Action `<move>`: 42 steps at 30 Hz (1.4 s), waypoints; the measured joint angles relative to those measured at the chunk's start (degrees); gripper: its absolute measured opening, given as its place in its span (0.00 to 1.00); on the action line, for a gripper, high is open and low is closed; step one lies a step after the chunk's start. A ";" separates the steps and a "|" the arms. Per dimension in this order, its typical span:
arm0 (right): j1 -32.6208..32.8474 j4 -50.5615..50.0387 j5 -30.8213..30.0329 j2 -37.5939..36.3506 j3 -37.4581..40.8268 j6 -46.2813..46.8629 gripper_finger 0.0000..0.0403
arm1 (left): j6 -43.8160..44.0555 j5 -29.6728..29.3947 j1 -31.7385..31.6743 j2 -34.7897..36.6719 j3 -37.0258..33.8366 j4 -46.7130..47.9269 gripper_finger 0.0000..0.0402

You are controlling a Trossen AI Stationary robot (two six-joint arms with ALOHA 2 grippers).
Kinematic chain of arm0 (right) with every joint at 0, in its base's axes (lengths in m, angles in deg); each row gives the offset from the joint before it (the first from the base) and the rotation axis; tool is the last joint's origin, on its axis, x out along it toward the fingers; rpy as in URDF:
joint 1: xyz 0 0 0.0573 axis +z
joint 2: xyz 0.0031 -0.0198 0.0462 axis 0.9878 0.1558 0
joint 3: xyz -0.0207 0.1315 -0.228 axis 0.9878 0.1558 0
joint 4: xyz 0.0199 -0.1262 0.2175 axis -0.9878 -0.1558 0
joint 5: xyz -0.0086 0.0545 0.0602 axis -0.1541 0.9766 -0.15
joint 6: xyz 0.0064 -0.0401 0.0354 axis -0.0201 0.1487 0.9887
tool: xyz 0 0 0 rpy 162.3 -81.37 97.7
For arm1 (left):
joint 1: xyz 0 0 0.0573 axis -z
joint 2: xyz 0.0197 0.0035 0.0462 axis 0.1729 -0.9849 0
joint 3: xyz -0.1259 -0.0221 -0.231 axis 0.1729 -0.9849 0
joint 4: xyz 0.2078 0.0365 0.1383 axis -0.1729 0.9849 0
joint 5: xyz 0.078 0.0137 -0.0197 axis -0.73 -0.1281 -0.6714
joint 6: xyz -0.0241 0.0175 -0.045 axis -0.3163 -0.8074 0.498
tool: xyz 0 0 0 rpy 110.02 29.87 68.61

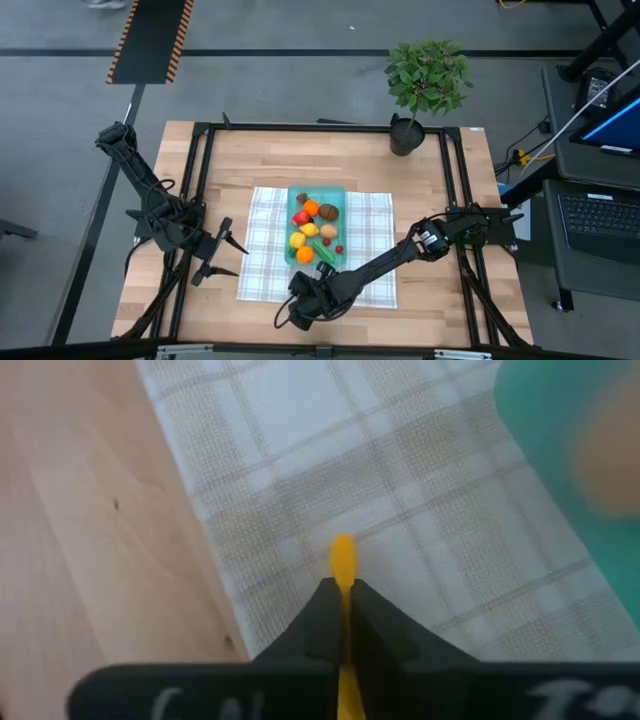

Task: Pick and placing Produce into tupperware
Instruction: Put the yellow corn into the blue bin

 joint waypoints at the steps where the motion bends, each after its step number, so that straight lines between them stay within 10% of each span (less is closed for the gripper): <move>1: 0.00 0.03 0.03 0.00 0.00 0.00 0.04 | 0.00 -0.01 0.01 0.00 0.00 0.00 0.68; 28: -2.04 -13.88 -2.07 -2.62 -14.03 -14.94 0.02 | 0.46 0.00 0.02 -0.02 0.00 -0.02 0.68; 42: 1.92 -17.30 -20.12 -4.33 -13.99 -11.91 0.02 | 1.90 0.02 0.00 -0.04 0.00 -0.04 0.68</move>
